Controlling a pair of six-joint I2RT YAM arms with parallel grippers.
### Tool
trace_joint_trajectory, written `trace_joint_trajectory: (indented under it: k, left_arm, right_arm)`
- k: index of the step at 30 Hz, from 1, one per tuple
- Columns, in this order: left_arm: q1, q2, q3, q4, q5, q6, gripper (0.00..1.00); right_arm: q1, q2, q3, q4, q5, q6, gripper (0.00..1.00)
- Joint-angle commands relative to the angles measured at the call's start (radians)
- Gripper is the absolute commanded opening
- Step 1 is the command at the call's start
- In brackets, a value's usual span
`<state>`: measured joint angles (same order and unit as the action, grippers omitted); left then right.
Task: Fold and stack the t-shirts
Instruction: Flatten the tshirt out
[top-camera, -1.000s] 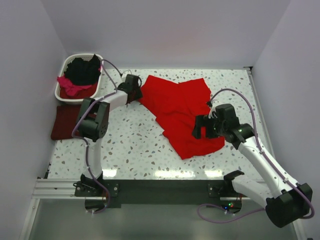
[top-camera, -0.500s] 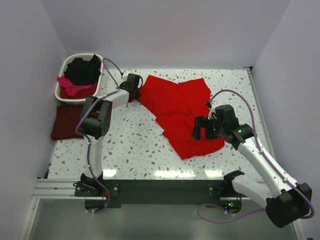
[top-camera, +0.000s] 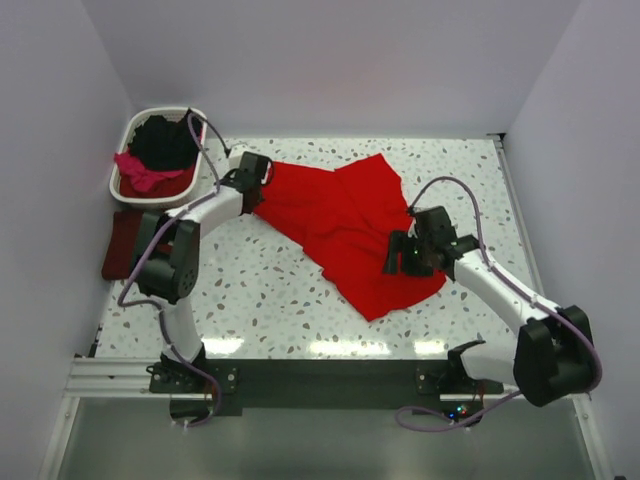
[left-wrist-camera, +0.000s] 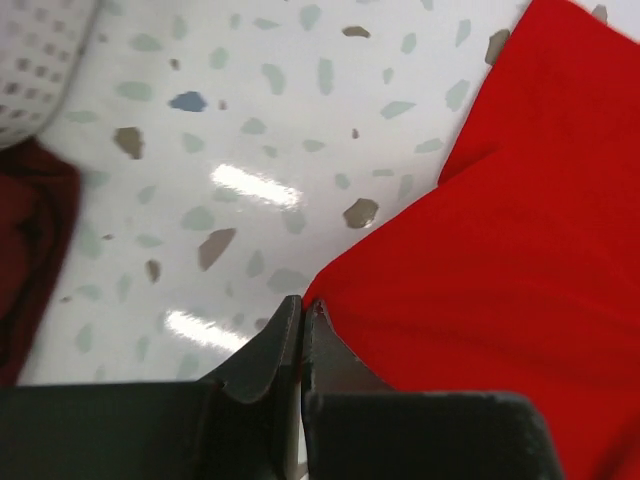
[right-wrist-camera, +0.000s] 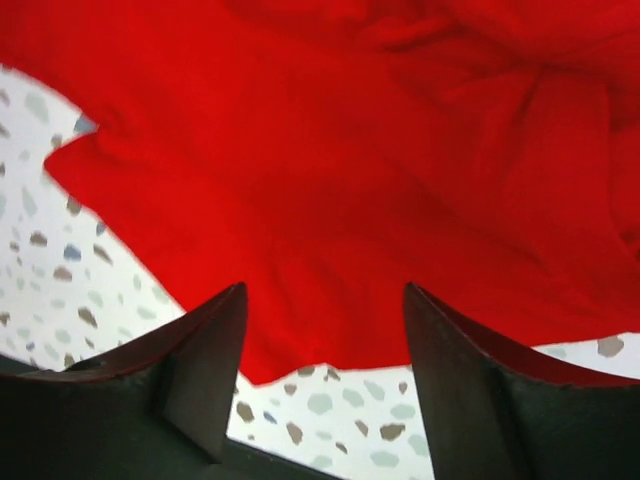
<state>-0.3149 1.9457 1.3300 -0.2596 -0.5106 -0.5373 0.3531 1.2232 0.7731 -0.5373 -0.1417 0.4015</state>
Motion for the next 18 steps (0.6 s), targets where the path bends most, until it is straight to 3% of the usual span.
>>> trace_joint_trajectory:
  k: [1, 11, 18]
  left_arm:
    - [0.008, -0.174, -0.049, -0.084, -0.112, 0.02, 0.0]
    - [0.008, -0.416, -0.204, -0.233, -0.089, 0.071, 0.0]
    - [0.013, -0.559, -0.275, -0.224, -0.161, 0.158, 0.0]
  right_arm:
    - [-0.029, 0.091, 0.0, 0.141, 0.053, 0.088, 0.65]
    - [-0.121, 0.376, 0.04, 0.338, 0.146, 0.177, 0.4]
    - [-0.251, 0.607, 0.291, 0.303, 0.206, 0.169, 0.39]
